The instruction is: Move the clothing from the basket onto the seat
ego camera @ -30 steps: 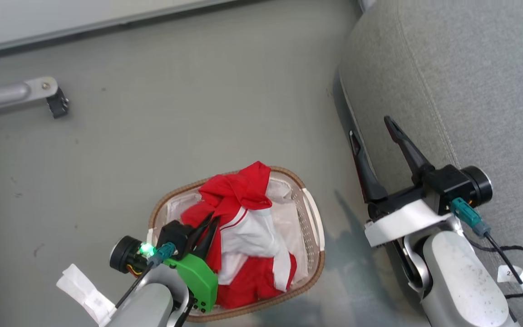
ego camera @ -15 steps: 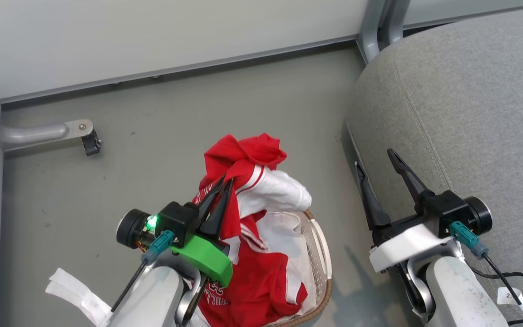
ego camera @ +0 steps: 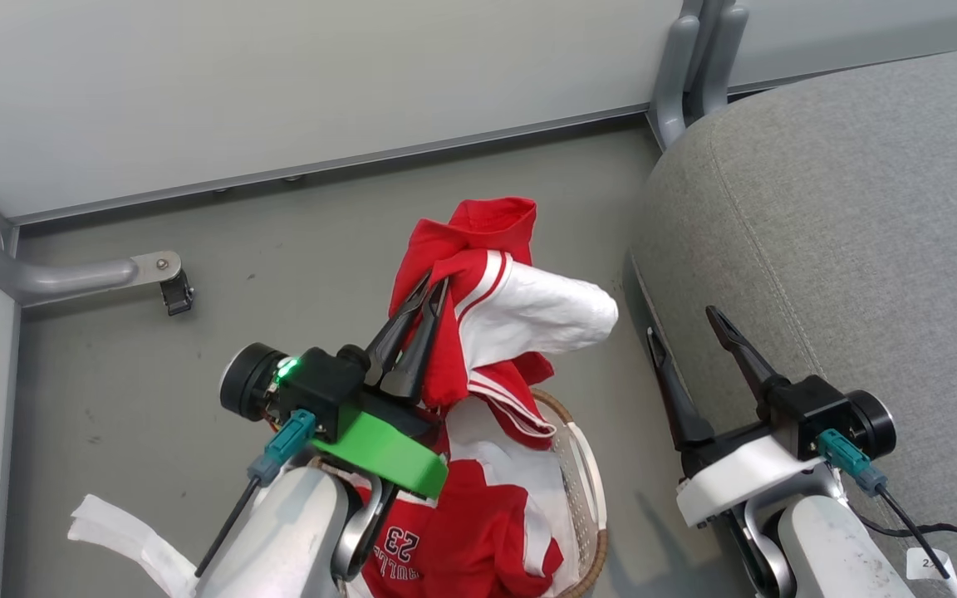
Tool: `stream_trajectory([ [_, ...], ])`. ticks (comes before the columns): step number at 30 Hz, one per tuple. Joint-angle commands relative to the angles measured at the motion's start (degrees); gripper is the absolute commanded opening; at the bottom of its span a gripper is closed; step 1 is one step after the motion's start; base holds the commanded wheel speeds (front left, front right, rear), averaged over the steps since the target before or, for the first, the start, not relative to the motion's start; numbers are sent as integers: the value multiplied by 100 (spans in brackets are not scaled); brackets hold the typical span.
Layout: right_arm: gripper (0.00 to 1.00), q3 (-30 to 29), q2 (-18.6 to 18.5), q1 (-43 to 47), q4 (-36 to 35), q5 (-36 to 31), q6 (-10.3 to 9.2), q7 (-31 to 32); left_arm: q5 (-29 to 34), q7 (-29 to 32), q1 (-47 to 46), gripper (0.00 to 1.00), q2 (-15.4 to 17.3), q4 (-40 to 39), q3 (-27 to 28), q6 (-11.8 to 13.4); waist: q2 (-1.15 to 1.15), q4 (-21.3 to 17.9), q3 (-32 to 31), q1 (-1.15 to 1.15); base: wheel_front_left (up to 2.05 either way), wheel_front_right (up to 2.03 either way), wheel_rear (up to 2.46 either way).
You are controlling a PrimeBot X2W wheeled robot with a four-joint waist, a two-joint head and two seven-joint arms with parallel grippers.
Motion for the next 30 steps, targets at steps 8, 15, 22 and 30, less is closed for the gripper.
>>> stream_trajectory([
  [8,100,133,-20,96,31,-41,-4,-28,13,-5,5,0,-39,-180,51,-13,0,-4,-73,0,0,0,0],
  [15,100,717,-21,-35,53,-126,-4,-28,-37,-5,-56,0,-51,-146,10,-13,0,12,-51,0,0,0,0],
  [22,100,1608,-110,-357,161,-108,-4,-27,15,-5,-165,0,-79,-101,-99,-14,0,93,20,0,0,0,0],
  [30,100,2219,-140,-831,426,-327,-5,-28,-71,-5,-271,0,-141,-90,-355,-14,0,272,75,0,0,0,0],
])
